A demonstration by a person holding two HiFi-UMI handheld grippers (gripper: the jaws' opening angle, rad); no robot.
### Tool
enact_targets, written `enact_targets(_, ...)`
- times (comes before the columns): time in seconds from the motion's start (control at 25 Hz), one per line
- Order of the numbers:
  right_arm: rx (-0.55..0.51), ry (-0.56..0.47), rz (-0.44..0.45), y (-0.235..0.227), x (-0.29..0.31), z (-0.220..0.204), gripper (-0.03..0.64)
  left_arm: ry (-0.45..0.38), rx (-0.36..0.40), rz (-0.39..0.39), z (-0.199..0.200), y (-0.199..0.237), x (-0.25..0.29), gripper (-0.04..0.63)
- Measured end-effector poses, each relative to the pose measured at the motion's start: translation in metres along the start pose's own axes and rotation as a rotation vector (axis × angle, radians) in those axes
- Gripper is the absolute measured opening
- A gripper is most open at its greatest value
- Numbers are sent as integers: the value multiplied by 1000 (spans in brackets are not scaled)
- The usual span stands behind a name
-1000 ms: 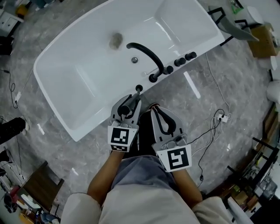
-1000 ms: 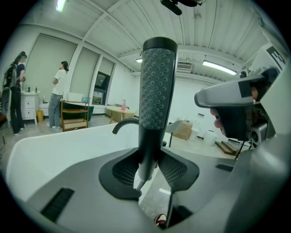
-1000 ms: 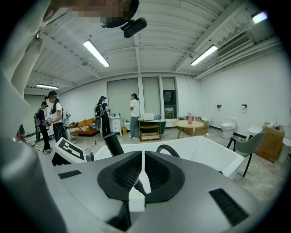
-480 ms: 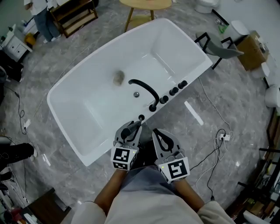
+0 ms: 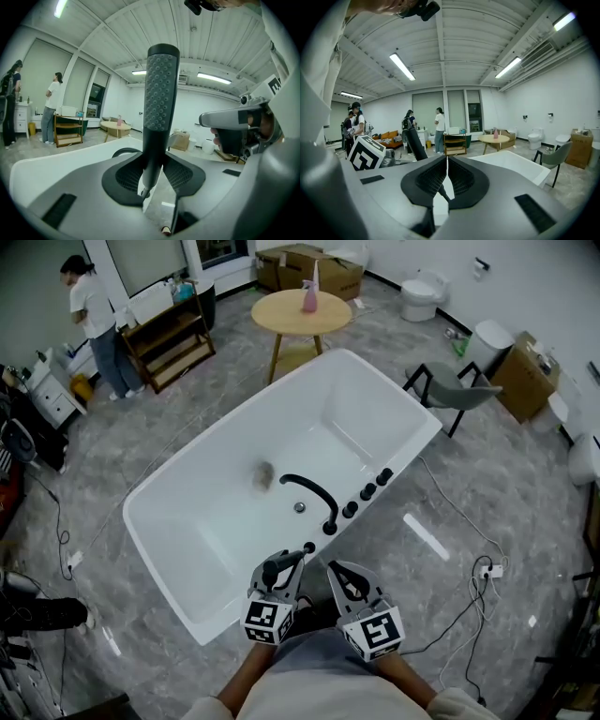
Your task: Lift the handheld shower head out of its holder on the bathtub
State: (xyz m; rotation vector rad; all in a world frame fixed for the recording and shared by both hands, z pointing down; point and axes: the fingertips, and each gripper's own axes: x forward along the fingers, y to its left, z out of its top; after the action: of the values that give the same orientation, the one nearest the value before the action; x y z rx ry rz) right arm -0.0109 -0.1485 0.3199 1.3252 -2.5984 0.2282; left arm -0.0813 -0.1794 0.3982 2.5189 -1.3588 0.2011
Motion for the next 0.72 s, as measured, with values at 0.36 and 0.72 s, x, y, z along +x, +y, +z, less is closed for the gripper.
enact_targets(0.36,-6,-6,65,23,-16,13,23,-8,-60,17,14,-15,-36,140)
enact_targets(0.72,-59,-10,86,23,-23,36,20,-66,-34,2,40,-26,-35,140)
